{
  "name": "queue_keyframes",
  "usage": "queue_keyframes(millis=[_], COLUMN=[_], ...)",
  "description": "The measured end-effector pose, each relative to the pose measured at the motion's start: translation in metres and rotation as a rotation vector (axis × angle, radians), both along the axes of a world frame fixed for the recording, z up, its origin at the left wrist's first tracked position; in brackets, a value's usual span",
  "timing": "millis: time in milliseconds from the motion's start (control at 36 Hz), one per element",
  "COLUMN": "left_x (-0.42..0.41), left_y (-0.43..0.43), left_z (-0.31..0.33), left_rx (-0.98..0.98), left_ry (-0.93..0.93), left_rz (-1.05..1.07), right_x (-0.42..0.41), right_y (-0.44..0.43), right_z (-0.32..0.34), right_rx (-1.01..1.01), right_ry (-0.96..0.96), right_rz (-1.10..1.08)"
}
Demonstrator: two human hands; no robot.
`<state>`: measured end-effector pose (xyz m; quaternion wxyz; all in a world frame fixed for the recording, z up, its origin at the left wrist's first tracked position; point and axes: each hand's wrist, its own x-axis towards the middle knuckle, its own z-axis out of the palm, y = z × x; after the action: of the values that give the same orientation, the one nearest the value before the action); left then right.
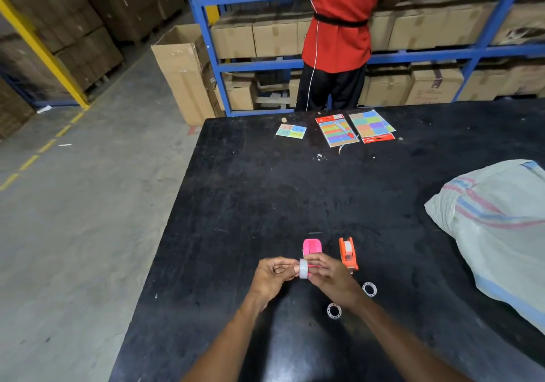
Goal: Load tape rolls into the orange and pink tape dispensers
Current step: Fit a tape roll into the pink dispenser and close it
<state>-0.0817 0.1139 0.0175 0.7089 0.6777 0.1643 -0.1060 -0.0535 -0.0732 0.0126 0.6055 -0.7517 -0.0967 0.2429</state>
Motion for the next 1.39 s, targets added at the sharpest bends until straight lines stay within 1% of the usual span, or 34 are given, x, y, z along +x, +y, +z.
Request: queue_keyframes(millis=[139,250,444,722,889,1222,1333,1389], left_x=[-0.003,-0.003,-0.003,0.004,0.014,0.041,0.054,0.062], left_y=[-0.002,0.0,-0.003,-0.003,-0.007,-0.013,-0.013,-0.013], left_z=[-0.003,-0.004,-0.001,-0.002,-0.012,-0.041,-0.053,-0.059], left_rx=[-0.026,-0.073,0.001,0.018,0.003,0.029,0.095,0.174], left_ry=[-0.001,0.017,0.001,-0.049,-0.032,0.055,0.084,0.072], left_rz=[-0.009,-0.068,-0.039,-0.003,-0.024,-0.034,-0.043,-0.045], right_x=[0.002,0.006,0.007,0.014,0.022,0.053,0.072,0.083], right_y=[-0.006,-0.009,-0.006,-0.004,-0.009,-0.02,-0.021,-0.021], right_z=[0.002,0.004,0.002,0.002,-0.002,-0.023,-0.038,-0.048], right_rx=[0.012,-0.007,-0.072,-0.104,-0.144,-0.243,-0.326,-0.389], right_ry=[0.01,0.02,0.005,0.004,-0.011,-0.09,-0.17,-0.218], right_rz=[-0.011,0.009,0.035,0.051,0.095,0.091,0.115,0.115])
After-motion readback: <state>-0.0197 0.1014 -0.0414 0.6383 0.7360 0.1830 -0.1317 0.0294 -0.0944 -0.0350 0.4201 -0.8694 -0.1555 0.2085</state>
